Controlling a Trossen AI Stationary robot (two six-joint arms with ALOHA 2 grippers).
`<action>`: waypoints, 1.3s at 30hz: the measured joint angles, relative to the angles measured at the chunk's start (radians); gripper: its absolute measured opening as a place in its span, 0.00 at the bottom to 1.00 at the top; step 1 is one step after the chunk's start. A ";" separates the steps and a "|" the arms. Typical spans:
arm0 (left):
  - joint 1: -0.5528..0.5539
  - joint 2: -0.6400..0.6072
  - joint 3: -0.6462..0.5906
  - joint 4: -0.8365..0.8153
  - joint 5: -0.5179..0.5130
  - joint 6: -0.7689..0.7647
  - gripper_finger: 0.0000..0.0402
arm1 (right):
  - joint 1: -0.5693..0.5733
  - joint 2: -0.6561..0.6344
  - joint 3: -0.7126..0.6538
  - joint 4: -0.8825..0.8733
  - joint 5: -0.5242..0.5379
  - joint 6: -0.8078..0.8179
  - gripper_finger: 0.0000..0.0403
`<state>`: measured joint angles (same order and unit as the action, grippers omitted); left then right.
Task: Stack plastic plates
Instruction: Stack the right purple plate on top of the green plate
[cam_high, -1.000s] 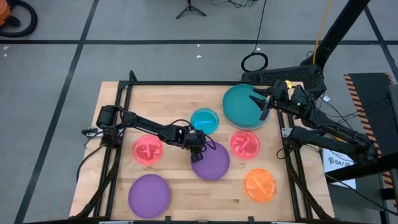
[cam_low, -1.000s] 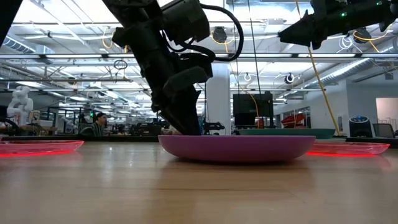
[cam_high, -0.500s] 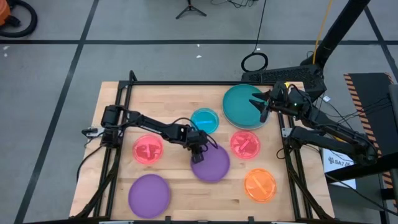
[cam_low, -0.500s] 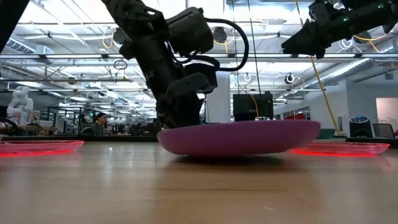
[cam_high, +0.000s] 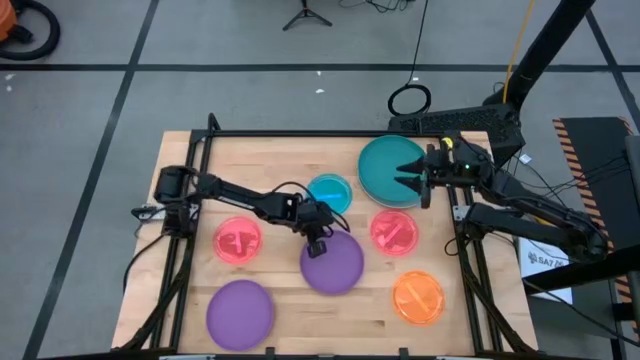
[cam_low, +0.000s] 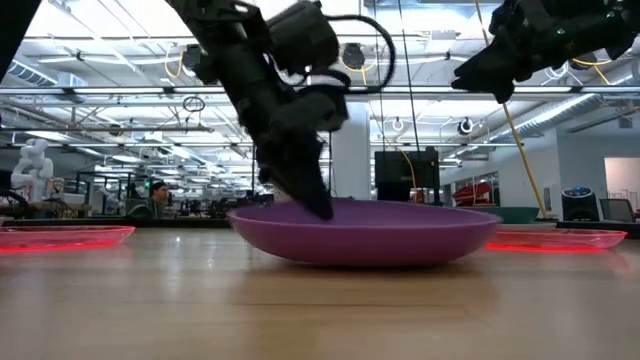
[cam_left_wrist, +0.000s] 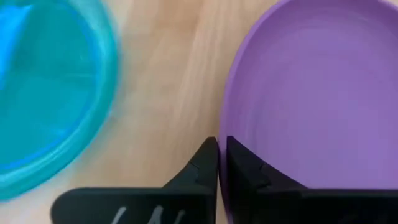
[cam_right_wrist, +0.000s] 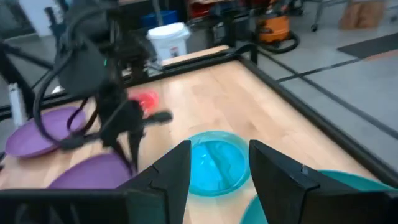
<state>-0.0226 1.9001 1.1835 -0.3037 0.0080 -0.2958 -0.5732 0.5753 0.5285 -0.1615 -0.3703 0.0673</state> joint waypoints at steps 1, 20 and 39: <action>0.000 -0.015 0.000 -0.010 -0.014 0.008 0.03 | 0.004 0.012 0.000 0.004 -0.002 0.000 0.39; 0.005 -0.248 -0.002 0.131 -0.673 0.004 0.03 | 0.191 0.183 0.000 0.256 0.138 -0.177 0.39; -0.012 -0.249 -0.002 0.254 -0.678 0.039 0.03 | 0.205 0.236 0.000 0.238 0.187 -0.037 0.39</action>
<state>-0.0351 1.6516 1.1820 -0.0499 -0.6701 -0.2568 -0.3679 0.8116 0.5289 0.0770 -0.1832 0.0301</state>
